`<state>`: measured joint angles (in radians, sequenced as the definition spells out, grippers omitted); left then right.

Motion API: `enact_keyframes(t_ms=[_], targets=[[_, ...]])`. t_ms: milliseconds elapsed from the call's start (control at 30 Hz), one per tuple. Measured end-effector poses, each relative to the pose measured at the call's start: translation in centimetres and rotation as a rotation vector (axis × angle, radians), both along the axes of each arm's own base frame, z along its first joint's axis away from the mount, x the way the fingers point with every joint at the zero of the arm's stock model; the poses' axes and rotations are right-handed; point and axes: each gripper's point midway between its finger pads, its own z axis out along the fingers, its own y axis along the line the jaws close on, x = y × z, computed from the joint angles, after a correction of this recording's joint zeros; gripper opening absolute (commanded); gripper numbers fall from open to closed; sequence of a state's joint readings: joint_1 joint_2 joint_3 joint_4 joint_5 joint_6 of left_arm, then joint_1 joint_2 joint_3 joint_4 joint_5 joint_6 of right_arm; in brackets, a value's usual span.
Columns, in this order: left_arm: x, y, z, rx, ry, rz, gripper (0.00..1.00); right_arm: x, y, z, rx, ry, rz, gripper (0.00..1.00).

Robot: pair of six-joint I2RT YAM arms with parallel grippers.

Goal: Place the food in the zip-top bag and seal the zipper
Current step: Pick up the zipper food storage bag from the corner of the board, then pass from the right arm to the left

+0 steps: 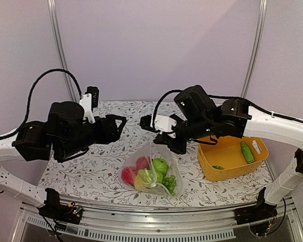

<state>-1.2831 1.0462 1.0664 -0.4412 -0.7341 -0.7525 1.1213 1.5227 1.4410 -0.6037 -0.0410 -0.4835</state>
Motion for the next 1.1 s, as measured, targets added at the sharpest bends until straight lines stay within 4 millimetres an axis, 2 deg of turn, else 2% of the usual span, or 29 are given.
enact_keyframes(t_ms=[100, 133, 200, 233, 300, 367, 433, 500, 667, 833, 1100], targets=[[-0.4, -3.8, 1.3, 0.019, 0.021, -0.049, 0.7, 1.9, 0.6, -0.4, -0.004, 0.063, -0.052, 0.0], [-0.2, -4.7, 1.0, 0.061, 0.025, -0.028, 0.7, 2.2, 0.6, -0.6, -0.005, 0.082, -0.062, 0.0], [0.5, -5.3, -0.3, 0.138, 0.049, 0.028, 0.68, 2.9, 0.0, -0.8, -0.021, 0.119, -0.094, 0.0], [0.5, -6.2, -1.0, 0.163, 0.066, 0.042, 0.67, 3.4, -0.1, -0.8, -0.017, 0.128, -0.111, 0.0], [-0.4, -8.5, -2.6, 0.192, 0.092, 0.051, 0.67, 4.1, 0.1, -0.9, -0.01, 0.146, -0.132, 0.0], [-1.6, -9.7, -4.4, 0.214, 0.112, 0.069, 0.67, 4.2, 0.3, -1.3, -0.01, 0.171, -0.14, 0.0], [-2.5, -10.0, -6.1, 0.24, 0.116, 0.095, 0.67, 4.2, 0.2, -1.5, -0.011, 0.187, -0.146, 0.0], [-3.0, -10.1, -6.7, 0.241, 0.107, 0.119, 0.7, 4.2, 0.2, -1.5, -0.008, 0.199, -0.148, 0.0], [-2.9, -10.4, -6.0, 0.191, 0.067, 0.155, 0.72, 4.6, -0.2, -1.5, 0.007, 0.232, -0.166, 0.0], [-2.5, -11.4, -6.2, 0.162, 0.056, 0.154, 0.69, 5.6, -0.8, -1.5, 0.021, 0.26, -0.204, 0.0], [-1.1, -12.3, -10.6, 0.233, 0.127, 0.165, 0.63, 6.0, -1.0, -1.4, 0.034, 0.287, -0.225, 0.0]])
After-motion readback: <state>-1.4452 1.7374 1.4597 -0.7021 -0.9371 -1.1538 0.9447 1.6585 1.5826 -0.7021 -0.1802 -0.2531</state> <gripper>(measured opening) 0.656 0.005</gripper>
